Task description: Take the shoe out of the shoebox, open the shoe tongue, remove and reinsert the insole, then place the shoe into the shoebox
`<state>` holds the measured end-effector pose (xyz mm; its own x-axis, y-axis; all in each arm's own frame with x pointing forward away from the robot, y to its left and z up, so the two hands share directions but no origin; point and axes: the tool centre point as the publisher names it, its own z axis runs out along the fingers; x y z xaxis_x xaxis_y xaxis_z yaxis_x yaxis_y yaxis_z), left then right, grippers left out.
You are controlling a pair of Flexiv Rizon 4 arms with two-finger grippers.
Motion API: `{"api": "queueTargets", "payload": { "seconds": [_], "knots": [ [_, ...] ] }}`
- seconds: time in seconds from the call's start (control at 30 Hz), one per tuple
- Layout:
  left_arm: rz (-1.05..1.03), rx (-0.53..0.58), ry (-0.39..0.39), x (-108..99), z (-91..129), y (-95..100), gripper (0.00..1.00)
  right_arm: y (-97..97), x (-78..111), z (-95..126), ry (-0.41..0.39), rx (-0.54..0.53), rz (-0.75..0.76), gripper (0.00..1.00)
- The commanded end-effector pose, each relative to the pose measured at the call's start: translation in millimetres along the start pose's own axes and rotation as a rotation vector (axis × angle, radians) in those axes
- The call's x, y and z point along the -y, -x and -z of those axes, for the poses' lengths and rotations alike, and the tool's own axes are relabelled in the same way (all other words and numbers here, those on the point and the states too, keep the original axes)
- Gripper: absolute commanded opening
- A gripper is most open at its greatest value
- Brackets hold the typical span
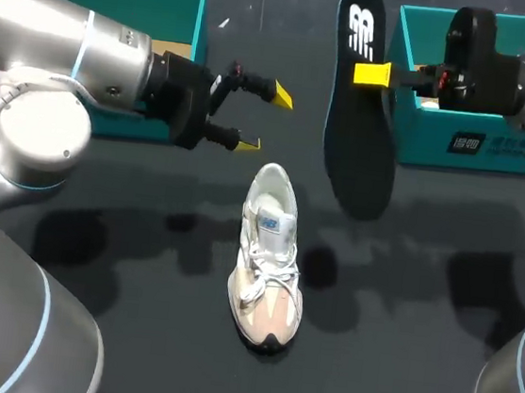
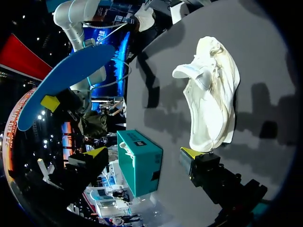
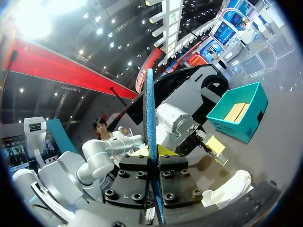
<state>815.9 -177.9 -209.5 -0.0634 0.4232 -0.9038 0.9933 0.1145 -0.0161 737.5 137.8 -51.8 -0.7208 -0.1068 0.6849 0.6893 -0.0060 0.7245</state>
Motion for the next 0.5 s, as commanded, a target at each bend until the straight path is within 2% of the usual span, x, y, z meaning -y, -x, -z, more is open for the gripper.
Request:
{"api": "queueTargets", "payload": {
  "seconds": [0.03, 0.1, 0.17, 0.3, 0.5],
  "knots": [
    [-0.002, 0.009, 0.003, 2.2, 1.2, -2.1, 1.00, 7.8, -3.2, -3.4, -0.010, -0.015, -0.002, 0.00],
    [-0.002, 0.009, 0.003, 2.2, 1.2, -2.1, 1.00, 7.8, -3.2, -3.4, -0.010, -0.015, -0.002, 0.00],
    [0.020, 0.044, -0.044, 2.6, 0.8, -1.5, 1.00, 7.8, -3.2, -3.4, -0.010, -0.015, -0.002, 0.00],
    [0.036, 0.085, -0.050, -0.4, 1.8, 2.0, 1.00, 32.6, -5.4, 0.8, 0.038, 0.017, -0.176, 0.00],
    [0.078, 0.168, -0.059, -3.8, 8.5, 10.9, 1.00, 53.4, -4.8, 7.9, 0.115, 0.080, -0.301, 0.00]
  ]
}}
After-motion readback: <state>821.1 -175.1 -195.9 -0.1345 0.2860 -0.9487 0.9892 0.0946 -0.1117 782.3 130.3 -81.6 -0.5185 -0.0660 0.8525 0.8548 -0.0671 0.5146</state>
